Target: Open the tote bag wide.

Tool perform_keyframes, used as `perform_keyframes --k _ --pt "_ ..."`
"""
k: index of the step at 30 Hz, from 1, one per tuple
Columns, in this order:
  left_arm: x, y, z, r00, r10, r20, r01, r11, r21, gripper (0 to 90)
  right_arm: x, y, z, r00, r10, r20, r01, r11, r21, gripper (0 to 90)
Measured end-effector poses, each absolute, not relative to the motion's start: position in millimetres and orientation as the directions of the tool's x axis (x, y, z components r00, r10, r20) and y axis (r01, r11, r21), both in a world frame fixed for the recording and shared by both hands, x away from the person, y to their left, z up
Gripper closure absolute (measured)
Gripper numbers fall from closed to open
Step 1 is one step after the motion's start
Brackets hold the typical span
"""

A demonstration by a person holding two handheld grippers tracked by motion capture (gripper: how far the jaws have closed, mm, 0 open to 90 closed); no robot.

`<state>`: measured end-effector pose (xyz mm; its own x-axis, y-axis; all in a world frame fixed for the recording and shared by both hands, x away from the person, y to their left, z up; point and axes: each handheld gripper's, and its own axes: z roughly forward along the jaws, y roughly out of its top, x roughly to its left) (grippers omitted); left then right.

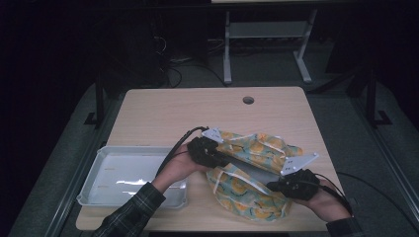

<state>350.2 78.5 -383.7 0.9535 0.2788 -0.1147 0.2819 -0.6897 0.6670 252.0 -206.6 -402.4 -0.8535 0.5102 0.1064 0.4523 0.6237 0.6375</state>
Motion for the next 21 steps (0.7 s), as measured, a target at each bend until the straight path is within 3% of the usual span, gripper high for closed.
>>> perform_keyframes --k 4,9,21 --pt "354.5 63.2 -382.9 0.956 0.276 -0.104 0.272 -0.687 0.674 71.6 248.7 -198.5 -406.8 -0.865 0.488 0.120 0.448 0.642 0.622 89.4" --pt "355.3 50.0 -396.1 0.961 0.256 -0.101 0.263 -0.744 0.615 89.6 248.6 -196.4 -408.5 -0.869 0.476 0.132 0.447 0.646 0.619 89.5" --pt "333.2 93.4 -410.5 0.954 0.267 -0.136 0.297 -0.788 0.540 89.9 250.1 -196.0 -412.9 -0.868 0.473 0.149 0.458 0.649 0.608 89.6"
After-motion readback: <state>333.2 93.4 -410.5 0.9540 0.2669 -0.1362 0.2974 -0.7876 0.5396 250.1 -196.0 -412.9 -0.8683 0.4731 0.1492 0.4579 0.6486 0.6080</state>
